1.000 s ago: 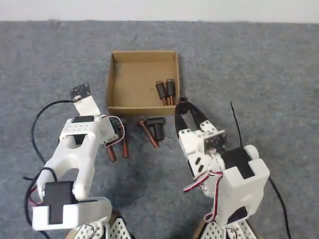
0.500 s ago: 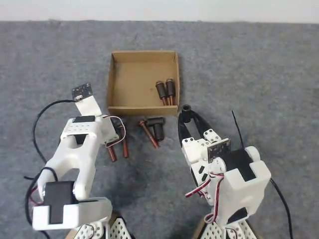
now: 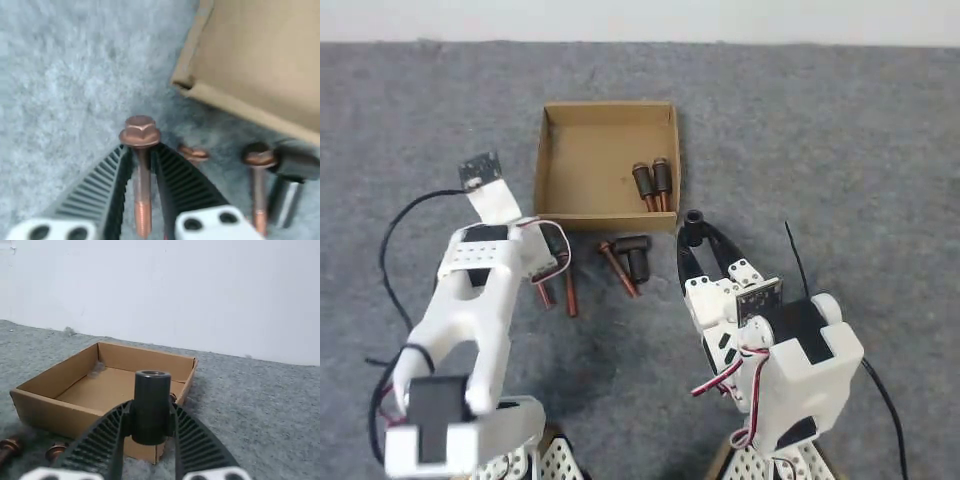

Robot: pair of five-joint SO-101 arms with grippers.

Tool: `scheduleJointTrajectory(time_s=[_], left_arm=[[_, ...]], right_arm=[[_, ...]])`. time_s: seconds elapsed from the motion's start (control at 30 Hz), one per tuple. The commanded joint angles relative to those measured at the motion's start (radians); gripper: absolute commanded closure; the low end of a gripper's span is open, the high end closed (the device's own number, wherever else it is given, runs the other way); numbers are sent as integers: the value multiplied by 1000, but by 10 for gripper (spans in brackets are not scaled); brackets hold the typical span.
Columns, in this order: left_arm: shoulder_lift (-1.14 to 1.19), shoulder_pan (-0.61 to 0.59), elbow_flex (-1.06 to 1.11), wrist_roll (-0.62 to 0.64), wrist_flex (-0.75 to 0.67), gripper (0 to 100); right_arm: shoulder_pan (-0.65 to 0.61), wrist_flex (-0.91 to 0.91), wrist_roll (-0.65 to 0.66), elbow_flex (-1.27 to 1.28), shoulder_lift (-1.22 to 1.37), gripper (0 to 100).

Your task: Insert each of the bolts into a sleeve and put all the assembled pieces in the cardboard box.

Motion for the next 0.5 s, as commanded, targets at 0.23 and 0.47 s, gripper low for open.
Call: scheduleJointTrajectory(time_s=[0.23,0.47], left_arm=[[-397,66,-42,-6,-54,988],[-562,192,70,-9,-293,988]], right_arm=[[-5,-30,9,21,-10,992],[-7,-30,9,21,-10,992]])
